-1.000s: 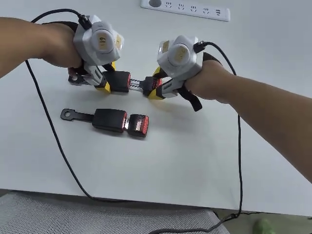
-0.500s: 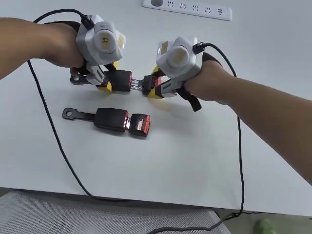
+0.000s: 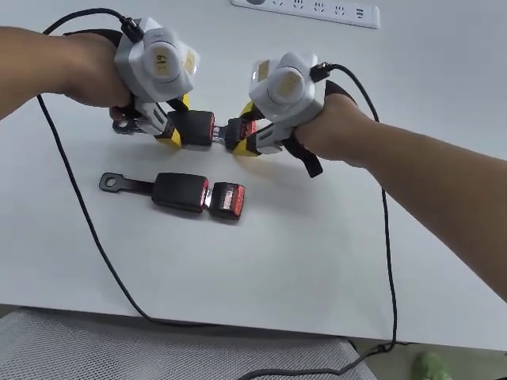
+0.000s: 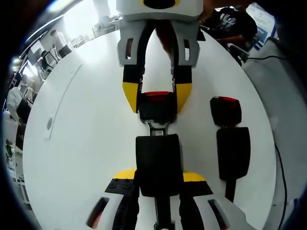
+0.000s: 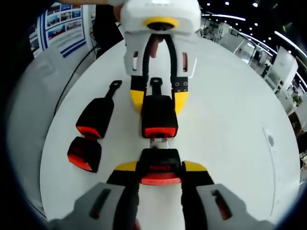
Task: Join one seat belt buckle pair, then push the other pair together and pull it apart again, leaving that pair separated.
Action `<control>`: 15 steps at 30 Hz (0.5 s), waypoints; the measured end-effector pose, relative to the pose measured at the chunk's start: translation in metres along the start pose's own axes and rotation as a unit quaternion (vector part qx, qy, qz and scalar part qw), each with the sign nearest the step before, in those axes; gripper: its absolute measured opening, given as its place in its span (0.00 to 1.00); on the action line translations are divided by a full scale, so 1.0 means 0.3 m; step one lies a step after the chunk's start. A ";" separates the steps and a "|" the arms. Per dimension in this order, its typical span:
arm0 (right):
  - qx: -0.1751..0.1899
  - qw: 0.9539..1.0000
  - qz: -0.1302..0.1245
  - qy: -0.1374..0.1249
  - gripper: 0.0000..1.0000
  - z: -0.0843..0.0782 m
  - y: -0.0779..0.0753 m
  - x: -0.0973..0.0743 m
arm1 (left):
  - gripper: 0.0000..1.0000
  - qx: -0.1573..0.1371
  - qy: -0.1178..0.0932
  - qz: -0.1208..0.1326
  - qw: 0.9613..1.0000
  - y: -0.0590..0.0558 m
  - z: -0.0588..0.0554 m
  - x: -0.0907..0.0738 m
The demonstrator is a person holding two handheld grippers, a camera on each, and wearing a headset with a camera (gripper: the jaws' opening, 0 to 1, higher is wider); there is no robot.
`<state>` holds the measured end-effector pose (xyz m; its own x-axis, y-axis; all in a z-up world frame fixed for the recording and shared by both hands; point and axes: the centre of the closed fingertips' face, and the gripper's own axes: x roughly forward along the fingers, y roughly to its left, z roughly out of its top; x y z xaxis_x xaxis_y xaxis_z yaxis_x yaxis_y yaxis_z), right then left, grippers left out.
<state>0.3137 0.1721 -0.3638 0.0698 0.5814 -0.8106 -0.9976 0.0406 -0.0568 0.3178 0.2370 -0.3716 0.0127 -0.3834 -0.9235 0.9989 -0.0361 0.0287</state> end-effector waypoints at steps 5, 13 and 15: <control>0.001 1.000 0.001 -0.002 0.31 0.010 0.006 0.004 | 0.32 0.003 -0.006 -0.001 1.000 -0.001 0.001 -0.001; -0.001 1.000 0.003 -0.007 0.31 0.037 0.002 0.026 | 0.31 0.002 -0.017 0.000 1.000 0.000 0.001 -0.004; -0.002 1.000 0.001 -0.006 0.31 0.039 0.005 0.024 | 0.32 0.001 -0.018 0.000 1.000 0.001 0.001 -0.004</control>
<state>0.3128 0.1858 -0.3630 0.0685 0.5917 -0.8032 -0.9976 0.0358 -0.0587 0.3182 0.2371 -0.3704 0.0111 -0.4165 -0.9090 0.9989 -0.0373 0.0293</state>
